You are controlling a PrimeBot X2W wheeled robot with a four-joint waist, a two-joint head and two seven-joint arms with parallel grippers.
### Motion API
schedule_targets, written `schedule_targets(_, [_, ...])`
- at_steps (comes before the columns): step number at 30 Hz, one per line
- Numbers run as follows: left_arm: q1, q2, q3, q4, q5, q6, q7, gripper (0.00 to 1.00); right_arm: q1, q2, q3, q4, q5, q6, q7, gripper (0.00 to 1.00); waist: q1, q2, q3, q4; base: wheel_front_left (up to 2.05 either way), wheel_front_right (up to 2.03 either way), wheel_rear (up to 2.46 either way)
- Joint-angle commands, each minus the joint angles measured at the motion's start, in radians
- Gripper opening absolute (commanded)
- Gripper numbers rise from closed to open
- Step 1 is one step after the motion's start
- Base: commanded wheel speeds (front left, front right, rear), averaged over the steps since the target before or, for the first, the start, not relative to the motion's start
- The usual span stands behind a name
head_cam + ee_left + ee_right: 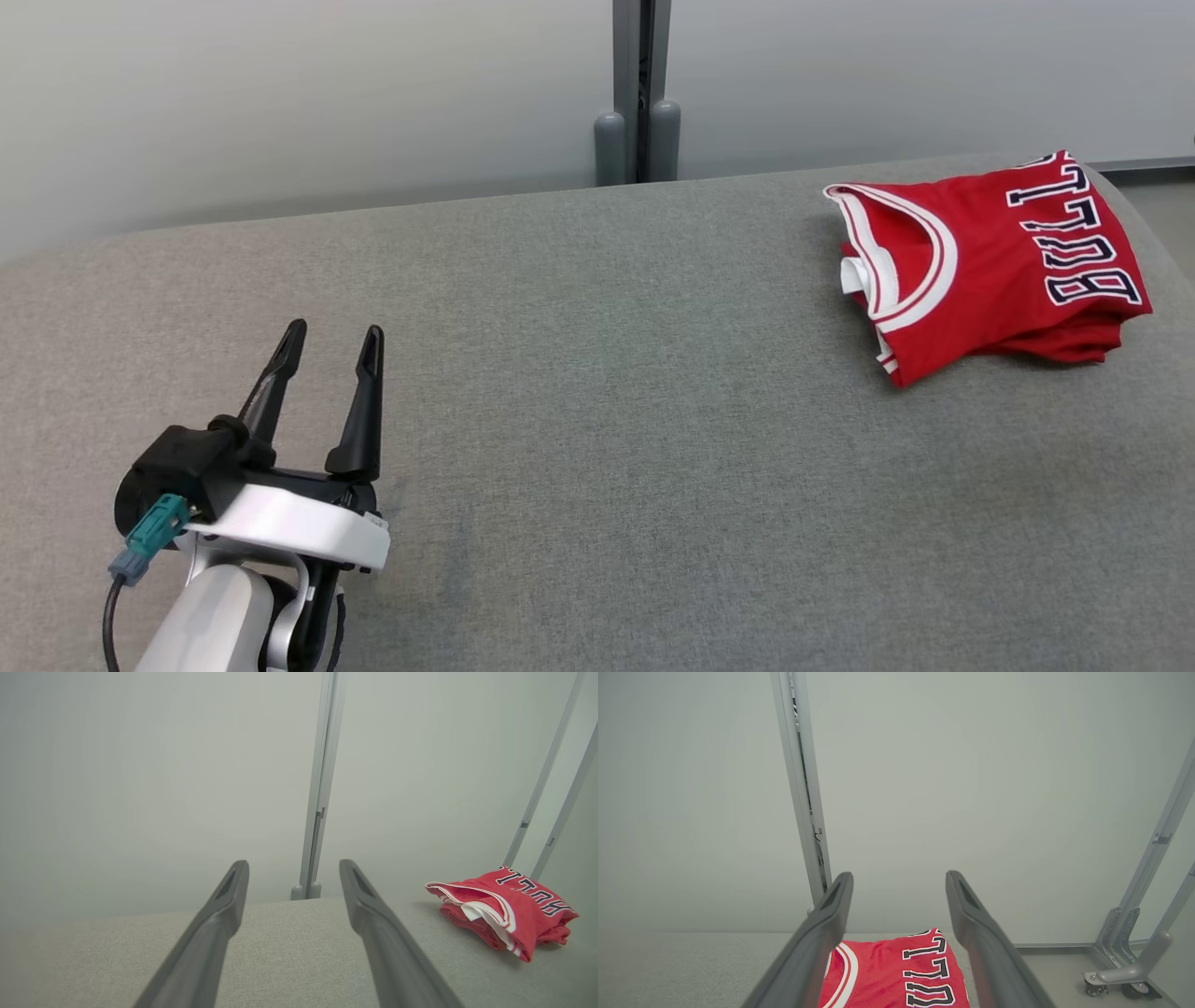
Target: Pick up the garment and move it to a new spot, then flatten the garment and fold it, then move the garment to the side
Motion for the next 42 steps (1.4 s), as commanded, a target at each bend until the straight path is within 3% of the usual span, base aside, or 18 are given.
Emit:
schedule_targets(1, [0.008,0.004,0.016,-0.016,0.007,0.008,-0.003,1.00,0.050,0.005,-0.054,-0.039,-0.015,0.000,-0.005,1.00,0.0000,0.0000,-0.009,0.016,0.00,0.00,0.00])
schedule_targets(8, [0.064,-0.014,0.071,-0.068,0.029,0.013,-0.003,1.00,0.344,0.110,-0.365,-0.240,-0.177,0.000,-0.006,1.00,0.0000,0.0000,-0.029,0.049,0.00,0.00,0.00])
schedule_targets(14, [0.128,-0.040,0.136,-0.099,0.053,-0.004,-0.003,1.00,0.559,0.260,-0.529,-0.408,-0.336,0.000,-0.005,1.00,0.0000,0.0000,-0.035,0.053,0.00,0.00,0.00])
schedule_targets(25, [0.215,-0.110,0.238,-0.126,0.108,-0.026,-0.003,1.00,0.731,0.423,-0.636,-0.499,-0.442,0.000,-0.005,1.00,0.0000,0.0000,-0.053,0.056,0.00,0.00,0.00])
schedule_targets(42, [0.282,-0.174,0.317,-0.111,0.180,-0.081,-0.003,1.00,0.799,0.510,-0.669,-0.527,-0.544,0.000,-0.005,1.00,0.0000,0.0000,-0.060,0.043,0.00,0.00,0.00])
